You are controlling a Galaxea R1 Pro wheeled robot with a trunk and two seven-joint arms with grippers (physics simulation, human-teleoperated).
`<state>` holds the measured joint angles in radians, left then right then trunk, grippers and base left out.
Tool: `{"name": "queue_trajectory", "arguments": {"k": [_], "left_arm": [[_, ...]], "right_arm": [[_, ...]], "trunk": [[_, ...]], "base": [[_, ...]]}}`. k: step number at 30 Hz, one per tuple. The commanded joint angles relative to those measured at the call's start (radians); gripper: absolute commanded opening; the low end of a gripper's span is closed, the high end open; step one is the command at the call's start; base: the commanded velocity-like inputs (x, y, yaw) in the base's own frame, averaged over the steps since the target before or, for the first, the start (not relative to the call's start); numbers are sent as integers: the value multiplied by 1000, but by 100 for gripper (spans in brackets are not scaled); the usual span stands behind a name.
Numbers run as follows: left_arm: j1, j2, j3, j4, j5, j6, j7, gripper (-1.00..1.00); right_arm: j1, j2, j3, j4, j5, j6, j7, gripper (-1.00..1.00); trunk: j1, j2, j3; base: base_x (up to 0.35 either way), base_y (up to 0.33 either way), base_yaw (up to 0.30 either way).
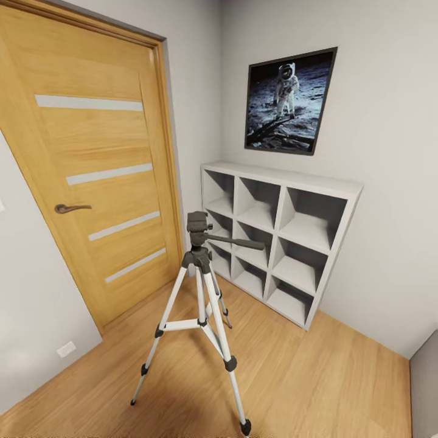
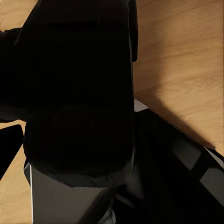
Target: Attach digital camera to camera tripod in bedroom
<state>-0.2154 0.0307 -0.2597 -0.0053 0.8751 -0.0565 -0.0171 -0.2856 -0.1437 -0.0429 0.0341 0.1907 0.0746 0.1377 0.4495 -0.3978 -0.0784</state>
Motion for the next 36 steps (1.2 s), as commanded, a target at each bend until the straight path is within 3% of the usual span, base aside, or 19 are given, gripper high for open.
{"name": "queue_trajectory", "arguments": {"k": [1, 36], "left_arm": [[-1, 0, -9, 1, 7, -3, -3, -100], [-1, -1, -9, 1, 6, -3, -3, -100]], "right_arm": [[-1, 0, -5, 1, 9, 1, 2, 100], [-1, 0, -3, 0, 16, -6, 0, 100]], "trunk": [[1, -2, -4], [1, -2, -57]], "base": [[0, 0, 0], [0, 0, 0]]}}
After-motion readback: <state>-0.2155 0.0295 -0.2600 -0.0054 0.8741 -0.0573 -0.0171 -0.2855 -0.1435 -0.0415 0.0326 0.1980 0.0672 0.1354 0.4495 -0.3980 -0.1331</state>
